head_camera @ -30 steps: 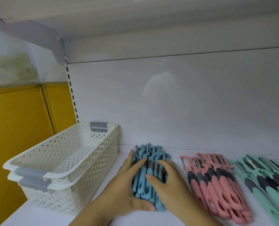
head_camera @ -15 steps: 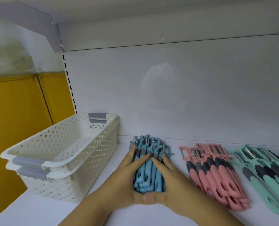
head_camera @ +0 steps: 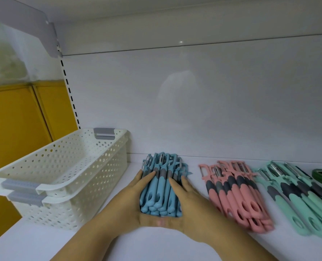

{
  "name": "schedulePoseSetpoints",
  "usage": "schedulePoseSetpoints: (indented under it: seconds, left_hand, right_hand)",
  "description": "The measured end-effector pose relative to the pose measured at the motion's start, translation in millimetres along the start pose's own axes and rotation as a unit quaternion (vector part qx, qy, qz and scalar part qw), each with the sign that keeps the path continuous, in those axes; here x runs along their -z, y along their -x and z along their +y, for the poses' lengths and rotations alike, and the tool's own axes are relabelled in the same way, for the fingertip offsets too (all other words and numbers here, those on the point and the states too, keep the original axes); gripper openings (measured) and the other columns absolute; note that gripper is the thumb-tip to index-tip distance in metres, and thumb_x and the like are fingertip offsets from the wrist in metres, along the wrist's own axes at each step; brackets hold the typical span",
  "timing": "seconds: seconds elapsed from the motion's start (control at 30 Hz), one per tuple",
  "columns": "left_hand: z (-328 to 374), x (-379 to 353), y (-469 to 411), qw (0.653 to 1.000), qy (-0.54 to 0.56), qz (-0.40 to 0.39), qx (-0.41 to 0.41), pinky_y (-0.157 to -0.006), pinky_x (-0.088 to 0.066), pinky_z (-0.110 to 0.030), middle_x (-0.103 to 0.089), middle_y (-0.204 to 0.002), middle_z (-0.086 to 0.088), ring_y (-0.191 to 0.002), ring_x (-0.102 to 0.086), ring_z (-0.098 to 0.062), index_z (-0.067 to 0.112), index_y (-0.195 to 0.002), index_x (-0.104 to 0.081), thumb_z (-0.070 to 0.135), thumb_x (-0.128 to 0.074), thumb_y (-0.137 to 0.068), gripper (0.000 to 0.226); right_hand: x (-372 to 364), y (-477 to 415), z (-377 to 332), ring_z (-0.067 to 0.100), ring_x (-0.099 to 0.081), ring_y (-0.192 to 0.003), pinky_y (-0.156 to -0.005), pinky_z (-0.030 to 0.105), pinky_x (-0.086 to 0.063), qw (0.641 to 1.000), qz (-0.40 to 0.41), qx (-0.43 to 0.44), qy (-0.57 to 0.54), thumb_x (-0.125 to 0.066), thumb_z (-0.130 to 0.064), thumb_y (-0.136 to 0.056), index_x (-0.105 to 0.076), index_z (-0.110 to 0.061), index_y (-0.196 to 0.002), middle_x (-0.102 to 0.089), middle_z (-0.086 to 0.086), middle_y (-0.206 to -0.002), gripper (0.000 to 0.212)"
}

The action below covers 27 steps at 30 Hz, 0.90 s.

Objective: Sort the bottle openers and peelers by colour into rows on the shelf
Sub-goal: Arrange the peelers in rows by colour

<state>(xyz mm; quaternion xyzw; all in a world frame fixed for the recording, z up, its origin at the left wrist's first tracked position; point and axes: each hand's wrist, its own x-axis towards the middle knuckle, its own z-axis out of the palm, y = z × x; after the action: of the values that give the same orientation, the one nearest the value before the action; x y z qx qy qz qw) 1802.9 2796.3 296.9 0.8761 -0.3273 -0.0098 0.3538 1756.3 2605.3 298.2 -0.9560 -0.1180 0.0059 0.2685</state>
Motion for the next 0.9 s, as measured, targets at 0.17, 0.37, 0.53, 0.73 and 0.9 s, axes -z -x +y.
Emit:
schedulePoseSetpoints:
  seconds: [0.17, 0.37, 0.53, 0.73, 0.9]
  left_hand:
    - [-5.1, 0.5, -1.4, 0.998, -0.052, 0.039, 0.003, -0.100, -0.011, 0.005, -0.018, -0.152, 0.026, -0.127, -0.001, 0.031, 0.046, -0.143, -0.019, 0.079, -0.071, -0.047, 0.114]
    - [-6.3, -1.8, -3.4, 0.997, -0.051, 0.046, -0.020, -0.119, -0.015, -0.025, -0.011, -0.157, 0.020, -0.142, 0.000, 0.009, 0.039, -0.146, -0.024, 0.070, -0.078, -0.054, 0.112]
    - [-1.3, -3.8, -7.1, 0.996, -0.053, 0.053, -0.057, -0.112, -0.012, -0.008, -0.018, -0.145, 0.039, -0.139, -0.003, 0.014, 0.046, -0.139, -0.027, 0.055, -0.081, -0.062, 0.094]
    - [-0.5, -4.5, -4.7, 0.991, -0.088, 0.081, -0.059, -0.107, -0.012, -0.001, -0.019, -0.142, 0.039, -0.135, -0.010, 0.020, 0.049, -0.136, -0.026, 0.066, -0.074, -0.058, 0.093]
    - [8.6, -6.7, 1.2, 0.974, -0.189, 0.118, -0.049, -0.104, -0.034, -0.016, -0.043, -0.139, 0.012, -0.127, -0.041, -0.004, 0.023, -0.137, -0.049, 0.073, -0.061, -0.061, 0.091]
  right_hand:
    - [2.7, 3.2, -6.8, 0.010, 0.004, -0.147, -0.117, 0.028, -0.007, 0.999, 0.016, -0.018, 0.034, -0.055, -0.068, -0.077, 0.007, -0.033, -0.151, 0.010, -0.011, -0.159, 0.103]
    - [-5.3, -4.7, -13.7, 0.016, 0.014, -0.147, -0.117, 0.031, 0.007, 0.998, 0.015, -0.054, 0.042, -0.021, -0.081, -0.075, 0.015, -0.027, -0.150, 0.016, 0.001, -0.159, 0.099]
    - [-9.0, -11.1, -10.9, 0.018, 0.014, -0.147, -0.119, 0.032, 0.007, 0.997, 0.026, -0.060, 0.033, -0.014, -0.086, -0.062, 0.013, -0.025, -0.150, 0.014, 0.002, -0.160, 0.111]
    - [-10.1, -9.8, -11.3, 0.018, 0.009, -0.147, -0.118, 0.032, 0.003, 0.997, 0.040, -0.056, 0.035, -0.024, -0.085, -0.069, 0.008, -0.025, -0.152, 0.009, 0.002, -0.161, 0.108]
    - [-8.4, -4.0, -23.1, 0.019, 0.006, -0.148, -0.118, 0.032, 0.004, 0.992, 0.066, -0.052, 0.090, -0.037, -0.074, -0.082, 0.000, -0.019, -0.153, 0.002, 0.005, -0.161, 0.097]
